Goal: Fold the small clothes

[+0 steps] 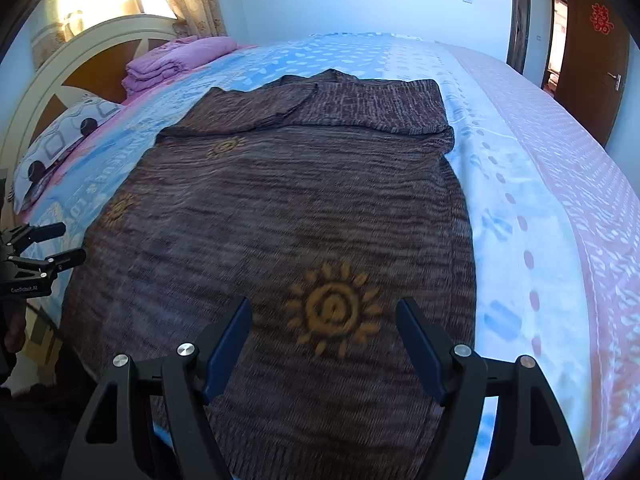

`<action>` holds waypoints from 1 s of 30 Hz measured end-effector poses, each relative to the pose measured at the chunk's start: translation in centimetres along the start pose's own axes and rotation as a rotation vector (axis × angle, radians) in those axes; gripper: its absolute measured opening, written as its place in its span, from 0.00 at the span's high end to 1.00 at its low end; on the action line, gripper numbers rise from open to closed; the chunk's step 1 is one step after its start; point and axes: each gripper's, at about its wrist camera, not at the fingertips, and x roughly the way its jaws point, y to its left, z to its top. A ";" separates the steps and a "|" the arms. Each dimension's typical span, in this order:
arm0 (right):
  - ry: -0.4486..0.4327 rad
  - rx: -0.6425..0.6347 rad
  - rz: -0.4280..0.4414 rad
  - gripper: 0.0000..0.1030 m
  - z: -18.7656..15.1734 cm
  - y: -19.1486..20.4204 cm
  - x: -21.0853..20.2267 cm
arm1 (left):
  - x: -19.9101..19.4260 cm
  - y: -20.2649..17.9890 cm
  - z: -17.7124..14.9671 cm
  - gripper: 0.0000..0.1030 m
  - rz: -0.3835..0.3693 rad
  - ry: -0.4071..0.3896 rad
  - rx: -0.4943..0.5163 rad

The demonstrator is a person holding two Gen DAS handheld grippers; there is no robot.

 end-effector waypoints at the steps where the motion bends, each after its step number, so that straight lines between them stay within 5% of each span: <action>1: -0.003 -0.005 0.000 0.27 -0.3 0.2 -0.2 | 0.0 0.0 -0.5 0.22 -0.008 0.013 -0.001; 15: -0.038 -0.022 0.010 0.27 -2.3 1.3 -1.7 | -0.4 0.0 -5.0 0.59 -0.254 0.159 -0.149; 26: -0.059 0.005 -0.007 0.27 -2.6 0.6 -2.5 | 0.3 0.4 -5.3 0.62 -0.206 0.187 -0.141; 30: -0.060 0.033 0.001 0.27 -2.9 -0.3 -3.1 | 0.5 0.3 -5.4 0.85 -0.223 0.166 -0.126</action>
